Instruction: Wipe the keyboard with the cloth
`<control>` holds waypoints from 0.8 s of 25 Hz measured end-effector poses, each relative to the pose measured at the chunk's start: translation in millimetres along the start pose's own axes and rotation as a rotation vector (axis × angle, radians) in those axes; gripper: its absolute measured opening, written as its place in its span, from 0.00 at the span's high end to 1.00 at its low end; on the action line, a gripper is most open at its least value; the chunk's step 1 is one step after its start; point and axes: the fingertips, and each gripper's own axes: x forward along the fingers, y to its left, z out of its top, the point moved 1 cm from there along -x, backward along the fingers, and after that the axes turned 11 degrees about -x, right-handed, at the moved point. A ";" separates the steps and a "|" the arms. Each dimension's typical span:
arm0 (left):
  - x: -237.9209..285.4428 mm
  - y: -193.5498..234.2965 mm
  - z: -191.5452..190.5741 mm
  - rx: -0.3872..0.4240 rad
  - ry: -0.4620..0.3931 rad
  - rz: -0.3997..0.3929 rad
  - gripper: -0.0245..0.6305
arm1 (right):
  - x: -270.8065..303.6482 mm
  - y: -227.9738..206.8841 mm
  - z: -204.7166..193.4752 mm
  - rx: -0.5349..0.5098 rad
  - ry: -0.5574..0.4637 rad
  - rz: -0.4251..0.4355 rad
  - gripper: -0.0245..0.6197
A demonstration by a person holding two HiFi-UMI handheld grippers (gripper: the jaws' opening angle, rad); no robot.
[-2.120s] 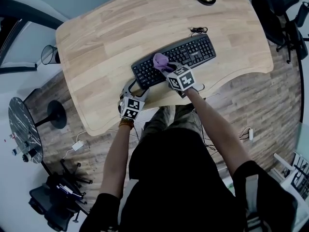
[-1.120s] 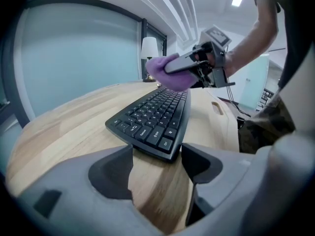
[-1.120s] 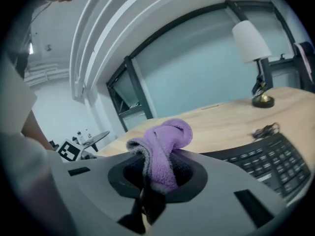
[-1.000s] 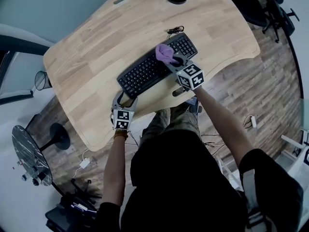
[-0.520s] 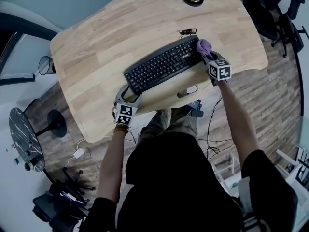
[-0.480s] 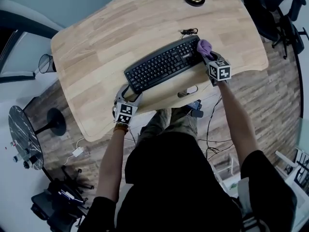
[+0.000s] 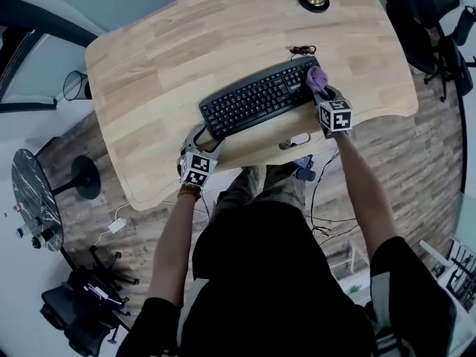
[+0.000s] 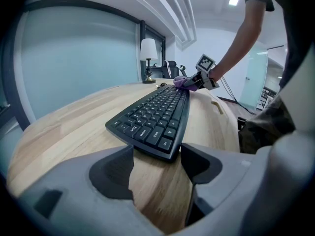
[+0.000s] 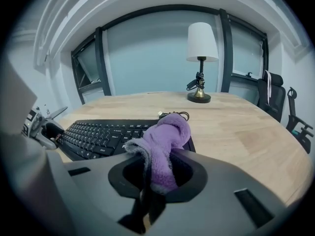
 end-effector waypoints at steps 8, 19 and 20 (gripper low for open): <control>-0.3 0.5 0.2 0.002 -0.009 0.012 0.49 | 1.6 26.1 3.6 0.057 -0.004 0.026 0.87; -1.5 -0.5 1.1 0.010 -0.003 0.003 0.48 | 2.1 29.7 4.5 0.062 0.024 0.048 0.87; -1.2 -0.1 0.6 0.009 -0.004 0.004 0.48 | 2.5 29.9 4.6 0.065 0.028 0.047 0.87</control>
